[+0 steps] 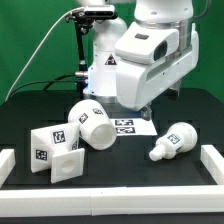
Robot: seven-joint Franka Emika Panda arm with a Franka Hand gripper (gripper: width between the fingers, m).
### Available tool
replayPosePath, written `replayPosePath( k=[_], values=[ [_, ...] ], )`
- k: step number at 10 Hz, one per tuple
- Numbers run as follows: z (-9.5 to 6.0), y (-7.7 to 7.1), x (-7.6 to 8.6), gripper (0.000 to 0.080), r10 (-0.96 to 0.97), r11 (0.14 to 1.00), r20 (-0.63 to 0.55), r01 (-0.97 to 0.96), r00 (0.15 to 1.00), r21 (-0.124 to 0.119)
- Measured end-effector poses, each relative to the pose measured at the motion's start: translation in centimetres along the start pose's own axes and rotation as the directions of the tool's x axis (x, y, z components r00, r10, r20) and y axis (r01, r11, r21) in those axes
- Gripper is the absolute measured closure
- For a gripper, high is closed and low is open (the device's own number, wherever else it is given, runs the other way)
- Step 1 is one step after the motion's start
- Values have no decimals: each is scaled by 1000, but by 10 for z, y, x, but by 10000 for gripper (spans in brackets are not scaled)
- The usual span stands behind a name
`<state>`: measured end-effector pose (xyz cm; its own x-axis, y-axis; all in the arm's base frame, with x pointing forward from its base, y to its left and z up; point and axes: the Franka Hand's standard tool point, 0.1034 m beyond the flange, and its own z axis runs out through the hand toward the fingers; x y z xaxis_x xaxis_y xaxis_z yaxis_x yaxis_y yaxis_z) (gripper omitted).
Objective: Assemble lamp
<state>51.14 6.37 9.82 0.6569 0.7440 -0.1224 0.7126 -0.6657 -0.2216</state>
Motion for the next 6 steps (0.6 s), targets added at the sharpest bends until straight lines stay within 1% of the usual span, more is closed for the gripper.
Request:
replayPosePath(
  k=[3, 4, 5, 6],
  values=[
    [0, 0, 0, 100, 0, 1000, 0, 0, 1000, 0],
    [-3, 4, -3, 100, 15, 1000, -1, -15, 1000, -3],
    [-15, 21, -10, 100, 63, 998, -6, -63, 998, -15],
    [-28, 39, -12, 100, 107, 994, -19, -108, 994, -29]
  ],
)
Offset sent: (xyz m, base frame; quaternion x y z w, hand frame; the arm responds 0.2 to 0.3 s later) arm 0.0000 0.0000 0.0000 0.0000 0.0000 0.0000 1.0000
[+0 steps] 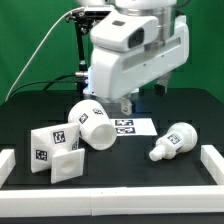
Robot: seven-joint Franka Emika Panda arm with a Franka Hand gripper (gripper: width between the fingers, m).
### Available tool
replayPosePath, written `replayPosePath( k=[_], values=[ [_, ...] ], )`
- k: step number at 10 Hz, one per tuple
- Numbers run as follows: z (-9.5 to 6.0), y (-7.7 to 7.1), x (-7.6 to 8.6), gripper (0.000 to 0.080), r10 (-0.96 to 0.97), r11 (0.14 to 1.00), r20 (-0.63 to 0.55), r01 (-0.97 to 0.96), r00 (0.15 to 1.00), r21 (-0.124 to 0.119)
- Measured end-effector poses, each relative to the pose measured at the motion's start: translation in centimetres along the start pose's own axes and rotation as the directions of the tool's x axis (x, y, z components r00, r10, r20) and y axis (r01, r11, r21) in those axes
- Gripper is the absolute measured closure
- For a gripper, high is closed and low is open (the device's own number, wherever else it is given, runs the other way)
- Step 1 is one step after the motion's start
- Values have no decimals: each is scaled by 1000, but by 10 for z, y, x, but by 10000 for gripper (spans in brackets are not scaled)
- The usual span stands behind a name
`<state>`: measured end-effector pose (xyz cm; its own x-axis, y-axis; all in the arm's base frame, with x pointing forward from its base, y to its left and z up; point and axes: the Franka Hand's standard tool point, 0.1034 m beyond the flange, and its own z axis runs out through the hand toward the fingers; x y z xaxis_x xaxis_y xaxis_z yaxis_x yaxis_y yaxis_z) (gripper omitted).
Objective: Assemble lamp
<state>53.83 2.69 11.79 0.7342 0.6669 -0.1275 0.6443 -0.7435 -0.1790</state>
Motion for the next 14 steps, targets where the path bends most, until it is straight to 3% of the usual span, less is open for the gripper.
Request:
replayPosePath(
  k=[1, 2, 3, 7, 8, 9, 10, 11, 12, 14],
  values=[
    [-11, 17, 2, 100, 57, 998, -17, -57, 998, -17],
    [-14, 25, -2, 100, 97, 995, -16, -97, 995, -13],
    [-13, 21, -3, 100, 122, 993, -4, -122, 993, -2],
    [-10, 23, -4, 100, 115, 993, 0, -115, 993, -2],
    [-10, 39, -10, 100, 104, 994, 35, -104, 994, -18],
    [-16, 62, -7, 100, 111, 993, 52, -108, 993, -50],
    [-19, 75, -3, 100, 117, 989, 42, -113, 992, -93],
    [-18, 83, -7, 100, 121, 987, 32, -117, 992, -105],
    [-14, 90, -16, 100, 126, 987, 21, -123, 992, -99],
    [-15, 88, -12, 100, 119, 988, 22, -117, 993, -101]
  ],
)
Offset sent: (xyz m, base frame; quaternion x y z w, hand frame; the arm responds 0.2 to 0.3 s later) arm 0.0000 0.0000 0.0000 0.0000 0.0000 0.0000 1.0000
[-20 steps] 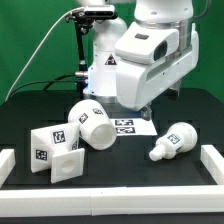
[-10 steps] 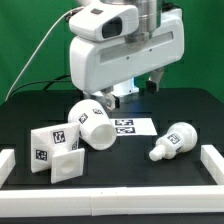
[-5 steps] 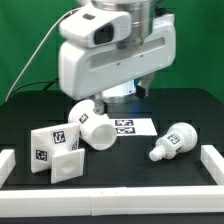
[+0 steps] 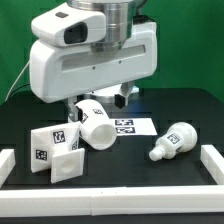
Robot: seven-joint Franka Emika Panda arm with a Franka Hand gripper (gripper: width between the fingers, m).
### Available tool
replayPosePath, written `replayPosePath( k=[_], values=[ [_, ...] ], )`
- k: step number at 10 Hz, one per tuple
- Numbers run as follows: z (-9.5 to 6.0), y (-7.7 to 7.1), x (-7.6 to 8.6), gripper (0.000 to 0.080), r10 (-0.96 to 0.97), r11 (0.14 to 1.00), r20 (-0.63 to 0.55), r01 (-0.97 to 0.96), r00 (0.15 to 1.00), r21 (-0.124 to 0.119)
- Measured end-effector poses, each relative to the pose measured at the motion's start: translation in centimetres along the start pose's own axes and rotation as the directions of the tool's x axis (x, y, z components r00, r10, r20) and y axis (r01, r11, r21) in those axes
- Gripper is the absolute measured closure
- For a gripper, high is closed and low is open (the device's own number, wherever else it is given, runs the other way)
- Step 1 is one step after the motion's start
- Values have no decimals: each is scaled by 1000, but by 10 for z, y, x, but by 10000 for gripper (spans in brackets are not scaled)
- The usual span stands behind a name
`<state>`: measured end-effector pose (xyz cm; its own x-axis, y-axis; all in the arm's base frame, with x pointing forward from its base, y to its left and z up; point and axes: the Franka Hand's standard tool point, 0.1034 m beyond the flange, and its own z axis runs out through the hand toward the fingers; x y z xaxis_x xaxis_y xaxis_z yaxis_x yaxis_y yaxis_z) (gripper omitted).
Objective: Assemble lamp
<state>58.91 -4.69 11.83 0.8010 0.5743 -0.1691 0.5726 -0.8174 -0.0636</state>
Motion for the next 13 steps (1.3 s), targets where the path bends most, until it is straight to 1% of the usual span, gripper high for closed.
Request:
replayPosePath(
  k=[2, 3, 4, 5, 6, 7, 8, 12, 13],
  values=[
    [0, 0, 0, 100, 1, 1000, 0, -1, 1000, 0],
    [2, 3, -2, 100, -3, 1000, 6, 4, 1000, -7],
    [9, 9, -5, 100, -16, 1000, 26, 16, 1000, -23],
    [14, 17, -4, 100, -27, 999, 37, 28, 999, -45],
    [21, 26, -3, 100, -22, 998, 20, 23, 1000, -61],
    [29, 33, -7, 100, -12, 998, 27, 13, 1000, -61],
    [27, 30, -4, 100, -17, 998, 25, 19, 1000, -62],
    [29, 31, -5, 100, -18, 998, 27, 19, 999, -61],
    [33, 39, -5, 100, 1, 998, 34, 2, 999, -65]
  ],
)
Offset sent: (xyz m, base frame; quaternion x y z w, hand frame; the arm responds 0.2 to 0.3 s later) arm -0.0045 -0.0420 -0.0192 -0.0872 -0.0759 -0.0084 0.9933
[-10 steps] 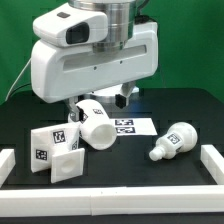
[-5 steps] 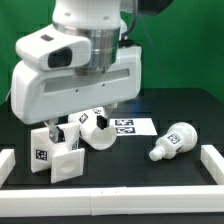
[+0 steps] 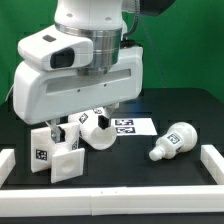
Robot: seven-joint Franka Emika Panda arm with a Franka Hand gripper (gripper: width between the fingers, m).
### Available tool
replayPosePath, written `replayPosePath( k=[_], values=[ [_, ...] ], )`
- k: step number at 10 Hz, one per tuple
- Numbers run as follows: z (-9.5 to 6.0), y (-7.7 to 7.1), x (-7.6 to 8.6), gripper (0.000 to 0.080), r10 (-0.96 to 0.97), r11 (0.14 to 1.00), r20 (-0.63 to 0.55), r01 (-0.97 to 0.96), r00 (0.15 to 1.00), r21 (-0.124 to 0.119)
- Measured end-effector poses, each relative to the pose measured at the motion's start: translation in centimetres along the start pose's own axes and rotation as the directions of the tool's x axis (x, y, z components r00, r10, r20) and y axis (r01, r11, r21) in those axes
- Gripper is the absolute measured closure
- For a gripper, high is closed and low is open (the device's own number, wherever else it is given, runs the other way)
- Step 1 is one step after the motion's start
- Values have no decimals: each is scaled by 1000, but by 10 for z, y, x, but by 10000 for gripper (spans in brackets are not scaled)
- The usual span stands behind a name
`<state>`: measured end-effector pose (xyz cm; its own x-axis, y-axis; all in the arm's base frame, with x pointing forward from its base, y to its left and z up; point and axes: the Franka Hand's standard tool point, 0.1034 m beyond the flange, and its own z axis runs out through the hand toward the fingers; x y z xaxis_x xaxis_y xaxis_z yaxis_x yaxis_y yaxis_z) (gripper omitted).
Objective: Assemble lamp
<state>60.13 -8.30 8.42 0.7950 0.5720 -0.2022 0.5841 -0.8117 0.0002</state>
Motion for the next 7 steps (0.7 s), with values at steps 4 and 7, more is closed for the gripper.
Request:
replayPosePath(
  k=[4, 7],
  values=[
    [13, 18, 4, 100, 86, 996, 8, -86, 996, -9],
    [16, 13, 2, 100, 90, 996, 35, -90, 995, 3]
  ],
)
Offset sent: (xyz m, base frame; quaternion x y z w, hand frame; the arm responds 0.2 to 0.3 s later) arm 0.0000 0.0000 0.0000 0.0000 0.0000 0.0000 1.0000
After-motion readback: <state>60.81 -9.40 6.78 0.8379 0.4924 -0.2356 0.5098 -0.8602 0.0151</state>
